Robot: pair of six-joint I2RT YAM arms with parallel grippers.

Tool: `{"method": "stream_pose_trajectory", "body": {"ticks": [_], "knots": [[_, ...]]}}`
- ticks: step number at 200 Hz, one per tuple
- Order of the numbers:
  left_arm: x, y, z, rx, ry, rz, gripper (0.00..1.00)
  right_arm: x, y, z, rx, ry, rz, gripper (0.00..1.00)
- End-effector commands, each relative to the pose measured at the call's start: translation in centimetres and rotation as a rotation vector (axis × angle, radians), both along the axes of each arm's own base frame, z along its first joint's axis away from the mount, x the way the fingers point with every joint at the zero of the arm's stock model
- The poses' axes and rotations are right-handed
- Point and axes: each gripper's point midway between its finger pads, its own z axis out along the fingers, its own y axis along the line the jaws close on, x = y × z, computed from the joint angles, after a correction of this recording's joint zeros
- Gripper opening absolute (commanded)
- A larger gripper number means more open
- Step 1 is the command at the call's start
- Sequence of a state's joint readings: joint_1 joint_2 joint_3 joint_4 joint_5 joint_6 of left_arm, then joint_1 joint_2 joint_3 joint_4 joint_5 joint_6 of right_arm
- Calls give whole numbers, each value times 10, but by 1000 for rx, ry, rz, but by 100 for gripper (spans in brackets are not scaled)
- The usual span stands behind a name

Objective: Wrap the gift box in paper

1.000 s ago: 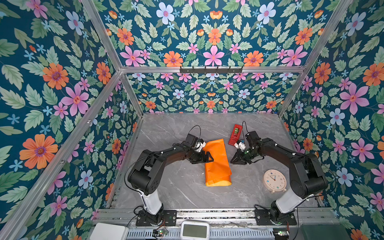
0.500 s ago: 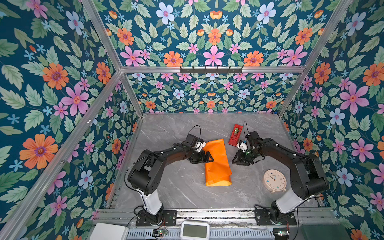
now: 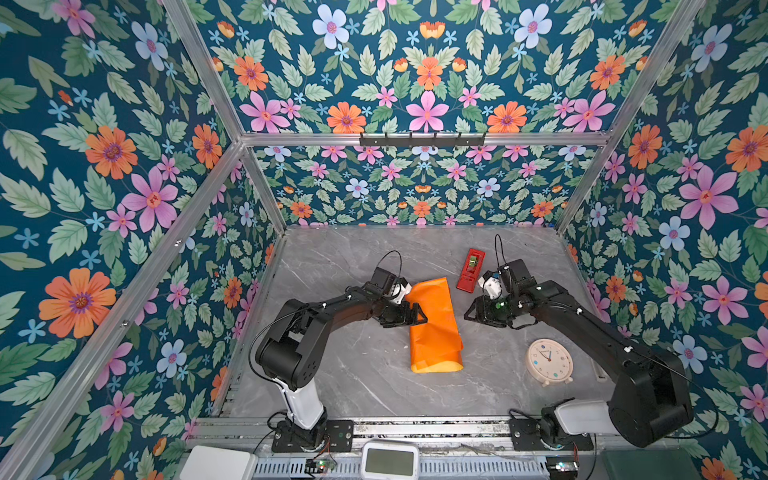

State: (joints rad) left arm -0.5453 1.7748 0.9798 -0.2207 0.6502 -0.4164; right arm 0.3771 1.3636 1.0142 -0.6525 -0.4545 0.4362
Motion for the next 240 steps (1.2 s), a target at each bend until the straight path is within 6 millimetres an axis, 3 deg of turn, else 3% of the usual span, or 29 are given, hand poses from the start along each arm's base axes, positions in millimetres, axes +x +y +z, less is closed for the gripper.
{"method": "stream_pose_trajectory", "body": {"ticks": [1, 148, 240], "knots": [[-10, 47, -41, 287, 34, 61, 93, 3, 5, 1, -54, -10, -53, 51], [-10, 47, -40, 284, 33, 61, 93, 25, 47, -21, -68, 17, -8, 43], [-11, 47, -41, 285, 36, 60, 93, 26, 49, -36, -103, 43, -2, 40]]}}
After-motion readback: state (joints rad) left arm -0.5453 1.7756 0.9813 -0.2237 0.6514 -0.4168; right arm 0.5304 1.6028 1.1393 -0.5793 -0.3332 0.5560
